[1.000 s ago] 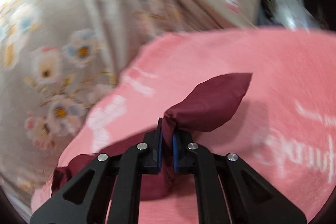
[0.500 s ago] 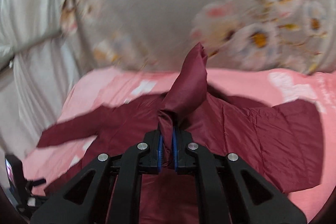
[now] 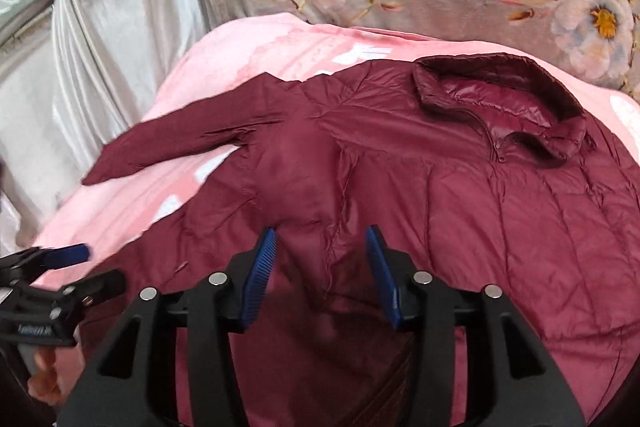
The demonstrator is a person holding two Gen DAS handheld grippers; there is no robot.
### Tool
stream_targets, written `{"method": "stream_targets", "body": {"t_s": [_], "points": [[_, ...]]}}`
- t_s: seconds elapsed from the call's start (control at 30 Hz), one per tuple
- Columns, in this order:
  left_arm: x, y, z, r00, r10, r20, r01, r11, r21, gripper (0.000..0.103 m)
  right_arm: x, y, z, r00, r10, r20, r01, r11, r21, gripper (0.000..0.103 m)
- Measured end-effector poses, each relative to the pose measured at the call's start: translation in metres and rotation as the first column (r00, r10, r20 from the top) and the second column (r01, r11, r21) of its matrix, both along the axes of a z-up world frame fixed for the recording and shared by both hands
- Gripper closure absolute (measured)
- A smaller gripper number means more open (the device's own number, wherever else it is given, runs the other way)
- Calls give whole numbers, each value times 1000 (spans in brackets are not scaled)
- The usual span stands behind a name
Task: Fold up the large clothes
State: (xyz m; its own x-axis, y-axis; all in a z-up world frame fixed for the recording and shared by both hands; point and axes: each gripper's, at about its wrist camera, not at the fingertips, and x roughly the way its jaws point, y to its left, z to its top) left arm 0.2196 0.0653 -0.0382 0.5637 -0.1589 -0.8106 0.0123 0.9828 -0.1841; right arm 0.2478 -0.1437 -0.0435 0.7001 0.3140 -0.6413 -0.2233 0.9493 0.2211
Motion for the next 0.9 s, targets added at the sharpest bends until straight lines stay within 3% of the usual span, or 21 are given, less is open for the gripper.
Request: {"method": "stream_targets", "body": {"t_s": [0.13, 0.23, 0.37, 0.43, 0.47, 0.5, 0.57, 0.63, 0.67, 0.73, 0.77, 0.83, 0.9], "points": [[22, -12, 8, 999, -46, -18, 44, 991, -130, 5, -22, -46, 7, 990, -143, -14, 144, 988, 52, 56], [53, -24, 4, 995, -79, -63, 65, 977, -201, 5, -43, -104, 5, 952, -301, -53, 306, 943, 129, 49], [91, -40, -13, 982, -97, -163, 42, 949, -311, 6, -69, -182, -12, 869, -474, -144, 495, 836, 237, 49], [100, -46, -19, 978, -98, -185, 25, 932, -361, 6, -85, -229, -26, 804, -556, -211, 594, 728, 342, 48], [103, -48, -21, 977, -90, -193, 15, 934, -356, 10, -88, -240, -29, 789, -572, -224, 612, 701, 367, 48], [106, -51, -23, 978, -76, -192, 7, 941, -337, 22, -92, -259, -36, 761, -601, -246, 643, 649, 407, 48], [107, -54, -24, 980, -51, -191, -5, 959, -283, 41, -90, -279, -43, 744, -615, -259, 657, 607, 446, 48], [105, -56, -25, 980, -51, -191, 0, 966, -260, 79, -82, -290, -48, 741, -611, -277, 657, 576, 486, 48], [104, -56, -26, 979, -56, -194, 5, 968, -251, 86, -76, -297, -52, 736, -611, -292, 661, 557, 502, 50], [101, -60, -26, 981, -60, -185, 18, 975, -221, 103, -67, -304, -54, 734, -613, -293, 664, 559, 497, 59], [98, -59, -25, 983, -58, -175, 22, 979, -201, 103, -63, -304, -54, 736, -613, -287, 663, 569, 486, 76], [94, -59, -22, 987, -52, -149, 26, 984, -175, 103, -57, -304, -46, 739, -622, -261, 662, 598, 451, 97], [90, -58, -16, 993, -45, -110, 30, 990, -137, 103, -64, -299, -25, 754, -635, -167, 633, 634, 444, 100]]}}
